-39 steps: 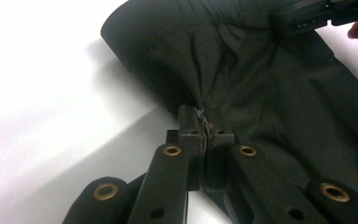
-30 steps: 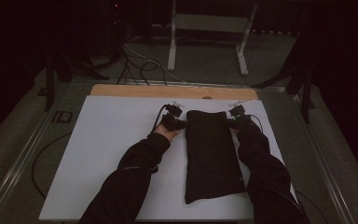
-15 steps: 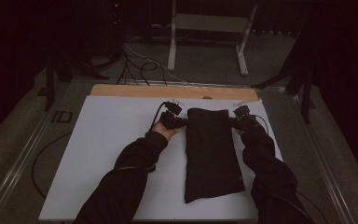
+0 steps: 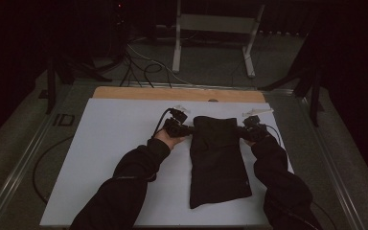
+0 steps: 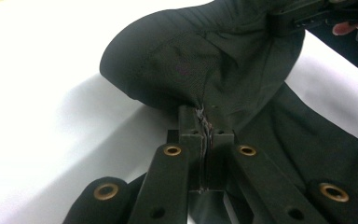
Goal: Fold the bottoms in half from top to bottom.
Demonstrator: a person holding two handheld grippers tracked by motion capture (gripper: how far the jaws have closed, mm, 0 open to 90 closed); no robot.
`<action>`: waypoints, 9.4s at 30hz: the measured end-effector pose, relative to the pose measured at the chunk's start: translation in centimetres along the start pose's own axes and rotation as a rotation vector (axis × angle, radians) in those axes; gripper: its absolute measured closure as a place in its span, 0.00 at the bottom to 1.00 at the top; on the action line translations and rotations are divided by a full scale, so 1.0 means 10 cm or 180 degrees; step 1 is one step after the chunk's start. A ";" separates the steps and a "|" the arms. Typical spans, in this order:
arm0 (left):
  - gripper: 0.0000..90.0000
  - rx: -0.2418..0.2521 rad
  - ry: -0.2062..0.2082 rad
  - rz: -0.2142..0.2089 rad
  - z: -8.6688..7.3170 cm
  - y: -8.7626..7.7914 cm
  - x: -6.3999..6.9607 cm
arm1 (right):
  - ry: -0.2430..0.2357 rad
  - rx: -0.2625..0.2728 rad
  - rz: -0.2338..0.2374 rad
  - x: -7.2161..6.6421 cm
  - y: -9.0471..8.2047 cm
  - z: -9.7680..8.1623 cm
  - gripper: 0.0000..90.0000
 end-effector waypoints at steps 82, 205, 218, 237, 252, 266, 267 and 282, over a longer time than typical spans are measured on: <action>0.99 -0.0231 0.0458 -0.0443 -0.74 -0.38 0.78 | -0.0135 -0.0001 0.0263 -0.68 -0.74 -0.85 0.96; 0.93 -0.0427 0.0647 -0.0912 -0.97 -0.26 0.89 | -0.0060 -0.0446 0.0611 -0.81 -0.63 -1.11 1.00; 0.72 -0.0490 0.0752 -0.1037 -1.05 -0.33 0.93 | -0.0176 -0.0528 0.0792 -1.03 -0.83 -1.22 1.00; 0.60 -0.0540 0.0833 -0.1082 -1.13 -0.35 0.96 | -0.0101 -0.0561 0.0876 -1.06 -0.86 -1.33 0.89; 0.36 -0.0472 0.0855 -0.1116 -1.10 -0.38 0.99 | -0.0188 -0.0410 0.0852 -1.07 -0.91 -1.24 0.59; 0.01 -0.0095 0.0620 -0.0587 -0.90 -0.53 0.96 | -0.0113 0.0010 0.0744 -1.00 -1.02 -0.94 0.15; 0.01 -0.0095 0.0620 -0.0587 -0.90 -0.53 0.96 | -0.0113 0.0010 0.0744 -1.00 -1.02 -0.94 0.15; 0.00 -0.0031 0.0438 -0.0135 -0.78 -0.43 0.94 | 0.0195 0.0118 0.0251 -0.82 -0.90 -0.72 0.13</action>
Point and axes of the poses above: each handheld gripper's, and its own axes: y roughly forward along the jaws, z roughly out of its top, x roughly to its right, the point moved 1 cm from there along y, roughly forward along the jaws, and after that the axes turned 3 degrees about x, right-handed, at the moved point
